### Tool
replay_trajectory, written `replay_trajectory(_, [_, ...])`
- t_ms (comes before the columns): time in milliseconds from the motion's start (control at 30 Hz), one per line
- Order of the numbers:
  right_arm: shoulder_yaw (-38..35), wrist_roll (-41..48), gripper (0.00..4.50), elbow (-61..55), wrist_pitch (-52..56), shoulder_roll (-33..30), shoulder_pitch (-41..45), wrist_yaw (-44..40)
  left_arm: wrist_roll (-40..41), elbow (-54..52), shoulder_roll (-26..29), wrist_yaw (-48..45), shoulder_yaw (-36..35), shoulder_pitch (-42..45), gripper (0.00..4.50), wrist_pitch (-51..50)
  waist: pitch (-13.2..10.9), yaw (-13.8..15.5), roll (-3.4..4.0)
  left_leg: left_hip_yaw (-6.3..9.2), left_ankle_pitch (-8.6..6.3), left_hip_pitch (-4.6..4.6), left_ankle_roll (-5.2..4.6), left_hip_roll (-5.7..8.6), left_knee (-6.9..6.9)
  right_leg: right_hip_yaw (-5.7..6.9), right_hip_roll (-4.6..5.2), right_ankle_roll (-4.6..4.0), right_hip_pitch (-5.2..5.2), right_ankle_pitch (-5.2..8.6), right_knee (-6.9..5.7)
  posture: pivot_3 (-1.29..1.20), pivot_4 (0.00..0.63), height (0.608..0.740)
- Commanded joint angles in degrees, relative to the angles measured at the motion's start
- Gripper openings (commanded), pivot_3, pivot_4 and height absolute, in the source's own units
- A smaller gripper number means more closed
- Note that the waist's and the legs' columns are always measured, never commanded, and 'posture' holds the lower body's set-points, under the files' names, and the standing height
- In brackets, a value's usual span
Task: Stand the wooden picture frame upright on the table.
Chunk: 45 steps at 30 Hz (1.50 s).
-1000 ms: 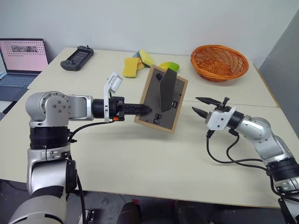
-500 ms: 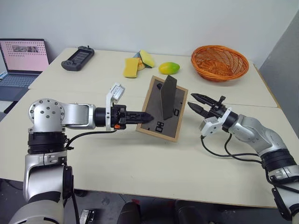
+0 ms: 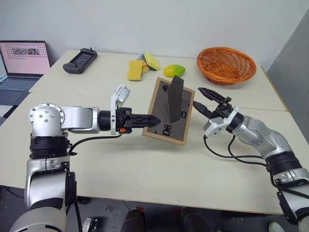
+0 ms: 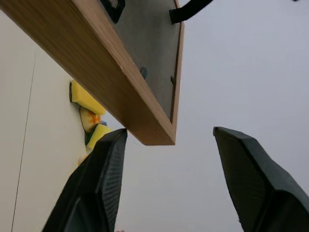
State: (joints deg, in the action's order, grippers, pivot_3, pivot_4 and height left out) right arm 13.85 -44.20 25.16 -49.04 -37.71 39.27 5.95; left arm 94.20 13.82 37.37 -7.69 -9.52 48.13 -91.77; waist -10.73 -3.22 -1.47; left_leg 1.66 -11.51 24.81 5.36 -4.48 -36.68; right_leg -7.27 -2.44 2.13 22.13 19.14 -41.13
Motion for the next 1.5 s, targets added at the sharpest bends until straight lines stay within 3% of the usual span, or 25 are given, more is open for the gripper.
replay_trajectory(33, [0.49, -1.64, 3.47, -1.55, -0.48, 0.18, 0.59, 2.92, 4.15, -1.10, 0.93, 0.61, 0.14, 0.75, 1.29, 1.68, 0.00, 0.00, 0.00, 0.00, 0.00, 0.00, 0.00, 0.00, 0.00, 0.00, 0.00, 0.00, 0.00, 0.00, -0.01, 0.00, 0.150, 0.740])
replay_trajectory(333, [1.50, -4.63, 3.47, -3.24, -0.92, 1.88, 1.59, 7.86, 9.60, -0.97, 2.81, 2.91, 3.18, -0.20, 1.29, 4.13, 0.00, -0.01, 0.00, 0.02, 0.00, 0.00, 0.00, 0.01, -0.03, 0.01, 0.02, 0.00, -0.01, 0.00, -0.04, 0.00, 0.150, 0.740])
replay_trajectory(567, [3.60, -11.07, 3.47, -0.95, -3.08, 0.42, 3.20, 15.98, 18.59, -0.52, 6.60, 5.91, 8.80, -2.30, 1.29, 7.22, 0.00, 0.01, 0.00, 0.05, -0.01, 0.00, -0.01, 0.04, -0.05, 0.02, 0.04, 0.00, 0.00, 0.00, -0.07, 0.00, 0.150, 0.740])
replay_trajectory(867, [6.30, -15.11, 3.47, 3.28, -6.52, -3.37, 5.87, 23.05, 18.80, -0.62, 9.82, 3.25, 10.96, -2.89, 1.29, 7.28, 0.00, 0.03, 0.00, 0.07, -0.01, 0.00, -0.02, 0.10, -0.09, 0.02, 0.05, 0.00, -0.01, 0.00, -0.07, 0.00, 0.150, 0.740])
replay_trajectory(1367, [8.60, -17.04, 3.47, 2.10, -7.88, -4.60, 5.52, 26.90, 18.80, -2.20, 11.86, 0.61, 13.47, -2.54, 1.29, 7.52, 0.00, -0.02, 0.00, 0.09, -0.02, 0.00, -0.03, 0.13, -0.10, 0.02, 0.07, 0.00, -0.02, 0.00, -0.09, 0.00, 0.150, 0.740])
replay_trajectory(1500, [8.84, -16.86, 2.90, 2.41, -7.81, -4.50, 5.57, 26.90, 18.80, -2.28, 11.97, 0.42, 13.72, -2.39, 1.29, 7.50, 0.00, -0.02, 0.00, 0.10, -0.02, 0.00, -0.04, 0.14, -0.10, 0.02, 0.07, 0.00, -0.02, 0.00, -0.09, 0.00, 0.150, 0.740])
